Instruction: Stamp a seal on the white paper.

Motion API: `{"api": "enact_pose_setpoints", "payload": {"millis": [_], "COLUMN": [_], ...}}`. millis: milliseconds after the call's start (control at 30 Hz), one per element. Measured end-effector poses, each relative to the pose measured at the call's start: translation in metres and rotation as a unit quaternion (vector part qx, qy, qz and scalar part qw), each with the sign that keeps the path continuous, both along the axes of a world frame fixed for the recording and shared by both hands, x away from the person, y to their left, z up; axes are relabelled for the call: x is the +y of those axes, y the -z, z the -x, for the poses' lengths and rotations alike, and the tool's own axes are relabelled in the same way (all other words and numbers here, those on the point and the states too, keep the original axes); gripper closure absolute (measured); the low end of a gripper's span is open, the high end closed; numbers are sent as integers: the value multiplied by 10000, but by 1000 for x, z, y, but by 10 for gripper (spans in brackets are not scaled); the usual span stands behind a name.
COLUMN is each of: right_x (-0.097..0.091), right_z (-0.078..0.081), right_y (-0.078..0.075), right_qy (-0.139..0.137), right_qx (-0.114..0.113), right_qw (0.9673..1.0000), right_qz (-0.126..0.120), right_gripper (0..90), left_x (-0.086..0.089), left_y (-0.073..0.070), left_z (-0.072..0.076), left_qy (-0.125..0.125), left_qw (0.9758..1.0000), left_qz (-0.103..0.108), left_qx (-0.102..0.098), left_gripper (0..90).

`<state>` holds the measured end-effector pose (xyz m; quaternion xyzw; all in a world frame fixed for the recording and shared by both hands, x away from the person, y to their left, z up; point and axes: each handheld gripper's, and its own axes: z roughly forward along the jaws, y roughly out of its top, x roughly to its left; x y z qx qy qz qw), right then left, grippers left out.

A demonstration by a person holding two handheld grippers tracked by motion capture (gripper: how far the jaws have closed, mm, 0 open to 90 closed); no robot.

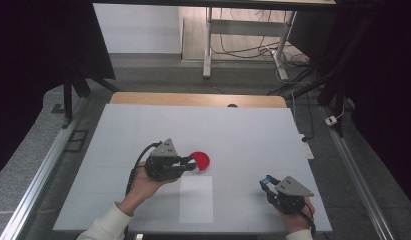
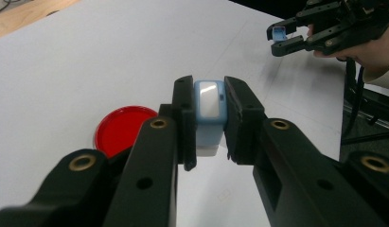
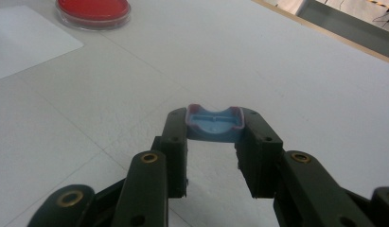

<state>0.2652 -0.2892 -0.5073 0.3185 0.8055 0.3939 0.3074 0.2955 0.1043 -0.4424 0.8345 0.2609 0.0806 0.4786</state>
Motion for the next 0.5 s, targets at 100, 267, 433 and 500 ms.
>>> {"api": "enact_pose_setpoints", "payload": {"millis": [100, 267, 433, 500], "right_x": [0, 1, 0, 1], "right_z": [0, 0, 0, -1], "right_y": [0, 0, 0, 1], "right_qy": [-3, -14, -15, -16], "right_qx": [-1, -6, 0, 2], "right_qw": [10000, 10000, 10000, 10000], "right_qz": [7, -9, 5, -5], "right_gripper": [649, 649, 649, 648], "left_x": [0, -1, -3, -5], "left_y": [1, 5, 10, 10], "left_z": [2, 6, 8, 9], "left_qy": [12, 43, 59, 84], "left_qw": [10000, 10000, 9999, 9999], "left_qz": [-13, -64, -115, -130], "left_qx": [-3, -2, 30, 37], "left_gripper": [756, 756, 756, 756]}}
